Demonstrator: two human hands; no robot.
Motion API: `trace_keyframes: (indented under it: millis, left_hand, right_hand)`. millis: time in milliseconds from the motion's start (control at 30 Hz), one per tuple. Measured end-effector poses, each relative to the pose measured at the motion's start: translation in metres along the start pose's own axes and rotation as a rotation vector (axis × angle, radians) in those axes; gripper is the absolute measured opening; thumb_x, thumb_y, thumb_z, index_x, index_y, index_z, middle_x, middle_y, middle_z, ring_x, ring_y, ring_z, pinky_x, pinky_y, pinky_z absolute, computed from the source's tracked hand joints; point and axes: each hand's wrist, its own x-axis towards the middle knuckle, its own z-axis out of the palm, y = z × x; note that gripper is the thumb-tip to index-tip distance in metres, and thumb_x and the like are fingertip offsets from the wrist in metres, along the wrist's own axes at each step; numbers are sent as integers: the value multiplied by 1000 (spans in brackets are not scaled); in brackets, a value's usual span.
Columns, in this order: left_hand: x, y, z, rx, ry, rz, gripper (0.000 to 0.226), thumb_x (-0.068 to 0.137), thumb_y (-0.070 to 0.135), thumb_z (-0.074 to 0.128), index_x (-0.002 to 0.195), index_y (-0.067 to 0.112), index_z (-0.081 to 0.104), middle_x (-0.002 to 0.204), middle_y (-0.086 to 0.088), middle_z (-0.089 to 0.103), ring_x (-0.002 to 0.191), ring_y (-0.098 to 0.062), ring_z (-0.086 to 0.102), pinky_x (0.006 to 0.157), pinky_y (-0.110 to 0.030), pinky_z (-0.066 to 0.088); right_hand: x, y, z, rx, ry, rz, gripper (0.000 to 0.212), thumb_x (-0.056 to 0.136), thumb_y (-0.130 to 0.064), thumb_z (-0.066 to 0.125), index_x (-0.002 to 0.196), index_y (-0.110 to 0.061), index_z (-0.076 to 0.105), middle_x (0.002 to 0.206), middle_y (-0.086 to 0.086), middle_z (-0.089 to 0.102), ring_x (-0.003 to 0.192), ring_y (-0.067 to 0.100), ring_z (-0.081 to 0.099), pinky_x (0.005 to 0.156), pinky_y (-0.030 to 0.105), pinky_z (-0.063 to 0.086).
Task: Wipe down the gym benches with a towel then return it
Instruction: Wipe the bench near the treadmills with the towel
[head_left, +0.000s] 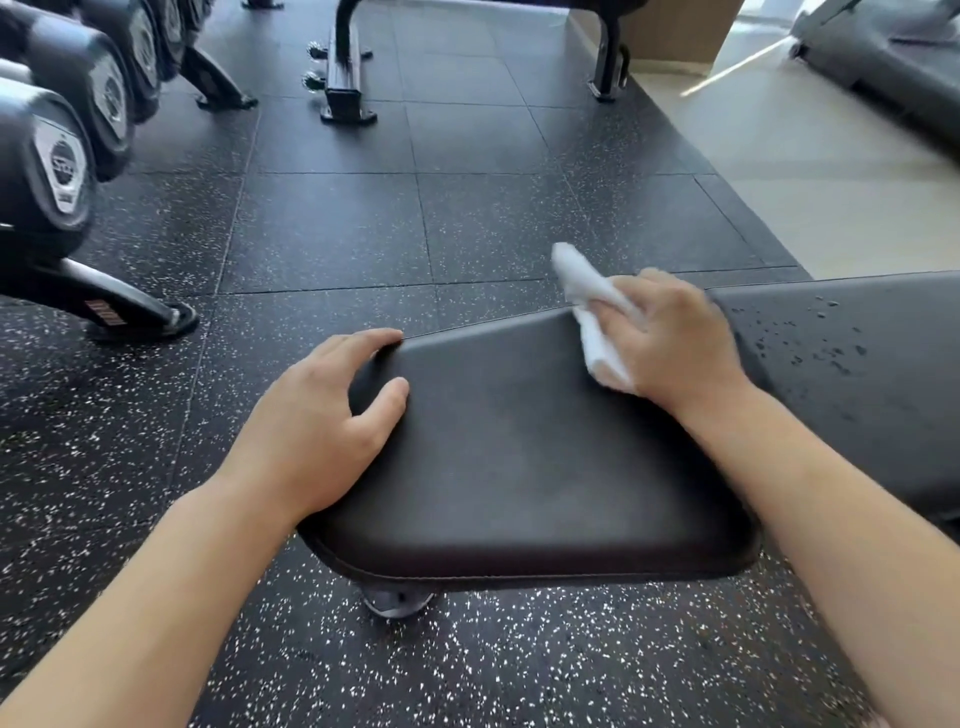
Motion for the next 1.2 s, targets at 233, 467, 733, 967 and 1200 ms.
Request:
trace_keyframes:
  millis: [233, 467, 733, 967, 1200]
  left_hand:
    - [0, 2, -1, 4, -3, 12, 46, 95, 39, 61, 140, 40, 55, 138, 17, 60, 127, -10, 54, 107, -33, 41]
    - [-2, 4, 1, 13, -1, -4, 48, 95, 41, 58, 143, 39, 53, 139, 18, 58, 126, -9, 52, 107, -30, 39]
    - [-1, 0, 1, 3, 6, 5, 42, 94, 41, 60, 135, 43, 56, 129, 16, 62, 120, -12, 57, 101, -36, 43]
    - [-1, 0, 0, -17, 7, -7, 47, 94, 45, 60, 140, 40, 55, 137, 17, 59, 127, -10, 54, 111, -37, 41]
    - [1, -3, -1, -20, 2, -2, 43, 94, 43, 62, 137, 39, 56, 134, 16, 61, 124, -12, 56, 107, -38, 43]
  right_hand:
    - [-48, -71, 13, 117, -181, -250, 25, 94, -43, 55, 108, -30, 71, 90, -7, 57, 90, 22, 55, 70, 37, 45]
    - [2, 4, 10, 20, -102, 79, 21, 98, -42, 61, 97, -24, 71, 85, -5, 52, 97, 27, 60, 74, 35, 42]
    - [-31, -78, 19, 102, -189, -237, 31, 95, -43, 55, 122, -37, 68, 96, -7, 61, 94, 22, 57, 75, 35, 50]
    - [18, -1, 20, -93, -117, 77, 23, 100, -43, 53, 100, -27, 70, 87, -3, 58, 93, 27, 59, 76, 39, 47]
    - [-12, -74, 32, -51, -160, -158, 39, 98, -42, 44, 133, -42, 59, 94, -5, 57, 91, 22, 56, 76, 38, 50]
